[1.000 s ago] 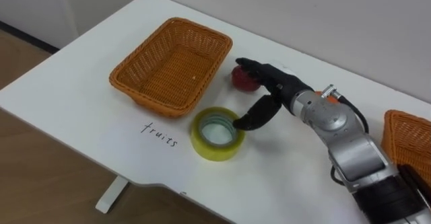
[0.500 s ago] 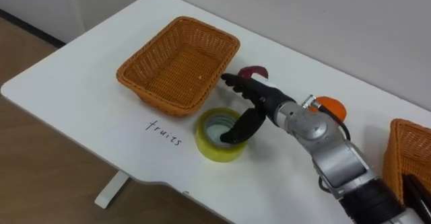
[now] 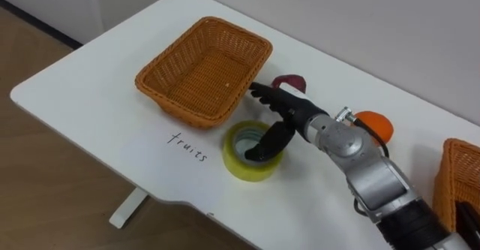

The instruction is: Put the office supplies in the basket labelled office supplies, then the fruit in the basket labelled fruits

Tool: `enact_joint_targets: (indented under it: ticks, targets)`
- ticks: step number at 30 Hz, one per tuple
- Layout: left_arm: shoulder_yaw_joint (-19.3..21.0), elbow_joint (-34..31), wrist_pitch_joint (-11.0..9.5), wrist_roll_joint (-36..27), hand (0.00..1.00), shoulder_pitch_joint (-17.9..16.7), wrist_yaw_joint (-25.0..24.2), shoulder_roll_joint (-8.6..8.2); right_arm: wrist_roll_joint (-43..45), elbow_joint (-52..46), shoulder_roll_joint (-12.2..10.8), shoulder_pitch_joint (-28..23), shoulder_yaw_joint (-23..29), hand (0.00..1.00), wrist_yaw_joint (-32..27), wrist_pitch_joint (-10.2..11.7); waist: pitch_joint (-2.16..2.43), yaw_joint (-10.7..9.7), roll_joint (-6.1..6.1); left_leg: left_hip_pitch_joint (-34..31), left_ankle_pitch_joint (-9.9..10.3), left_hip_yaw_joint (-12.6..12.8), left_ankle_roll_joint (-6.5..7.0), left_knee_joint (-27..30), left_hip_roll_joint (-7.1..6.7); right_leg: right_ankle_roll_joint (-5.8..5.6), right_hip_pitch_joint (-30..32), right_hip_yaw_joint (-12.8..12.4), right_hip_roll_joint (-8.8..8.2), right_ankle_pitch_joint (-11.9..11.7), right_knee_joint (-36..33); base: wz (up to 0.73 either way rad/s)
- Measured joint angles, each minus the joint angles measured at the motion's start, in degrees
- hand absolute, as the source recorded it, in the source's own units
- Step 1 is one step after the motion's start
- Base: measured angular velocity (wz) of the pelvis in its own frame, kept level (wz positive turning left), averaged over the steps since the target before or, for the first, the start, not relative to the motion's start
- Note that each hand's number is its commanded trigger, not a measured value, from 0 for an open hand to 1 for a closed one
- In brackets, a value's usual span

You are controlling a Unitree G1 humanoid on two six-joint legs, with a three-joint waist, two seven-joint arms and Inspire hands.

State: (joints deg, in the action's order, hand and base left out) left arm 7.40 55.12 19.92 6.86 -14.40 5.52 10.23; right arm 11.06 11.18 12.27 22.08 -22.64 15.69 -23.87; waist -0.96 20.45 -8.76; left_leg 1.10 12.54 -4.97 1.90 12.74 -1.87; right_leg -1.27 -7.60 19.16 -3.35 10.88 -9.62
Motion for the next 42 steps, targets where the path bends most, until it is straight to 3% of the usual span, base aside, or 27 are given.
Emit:
enact_joint_targets:
  ticks: [9,14,23,32,33,34,42]
  targets:
    - [0.2,0.1,0.2,0.0,0.0,0.4,-0.2,-0.2,8.7,0.0,0.1,0.1,-0.8,0.0,2.1,0.0,-0.07,0.1,0.11,-0.5,0.0,-0.6,0.0,0.4,-0.05,0.0,0.2,0.0,0.01,0.0,0.0,0.03]
    - [0.1,0.0,0.5,0.1,0.0,0.5,0.0,-0.2,9.3,1.6,0.3,1.3,-1.0,0.0,3.2,-0.1,-0.07,0.2,0.11,-0.5,0.0,-0.8,0.0,0.5,-0.07,0.0,0.0,0.0,0.0,0.0,0.0,0.01]
    - [0.1,-1.2,1.8,0.0,0.0,0.7,0.2,-0.15,10.0,1.9,0.4,2.0,-1.0,0.0,5.6,-2.9,-0.02,0.3,0.04,-0.8,0.0,-1.1,0.0,0.8,-0.03,0.0,0.1,0.8,-0.08,0.0,0.0,0.0]
    - [-0.1,-1.1,2.0,-0.5,0.0,1.0,0.4,-0.11,16.7,1.7,0.3,2.0,-1.5,0.0,8.7,-3.6,-0.02,0.3,0.05,-0.6,0.0,-1.1,0.01,0.8,-0.05,0.0,-0.1,1.3,-0.17,0.0,0.0,0.0]
    - [-0.6,-1.1,2.2,-0.5,0.0,1.0,0.4,-0.11,18.4,1.7,0.3,2.1,-2.1,0.83,9.4,-3.7,-0.03,0.3,0.06,-0.6,0.0,-1.1,0.0,0.8,-0.05,0.0,-0.1,1.3,-0.17,0.0,0.0,0.0]
    - [-0.9,-1.1,2.3,-0.5,0.0,1.0,0.4,-0.1,19.2,1.7,0.3,2.3,-2.5,1.0,9.6,-3.7,-0.03,0.3,0.07,-0.6,0.0,-1.1,0.01,0.8,-0.05,0.0,-0.1,1.3,-0.17,0.0,0.0,0.0]
    - [-0.9,-1.1,2.4,-0.4,0.0,1.3,0.1,-0.06,27.5,1.2,0.3,4.2,-3.1,1.0,12.3,-5.5,0.05,1.5,-0.04,-0.8,0.0,-0.8,0.0,0.8,0.06,0.0,0.4,1.3,-0.14,0.0,-0.1,-0.03]
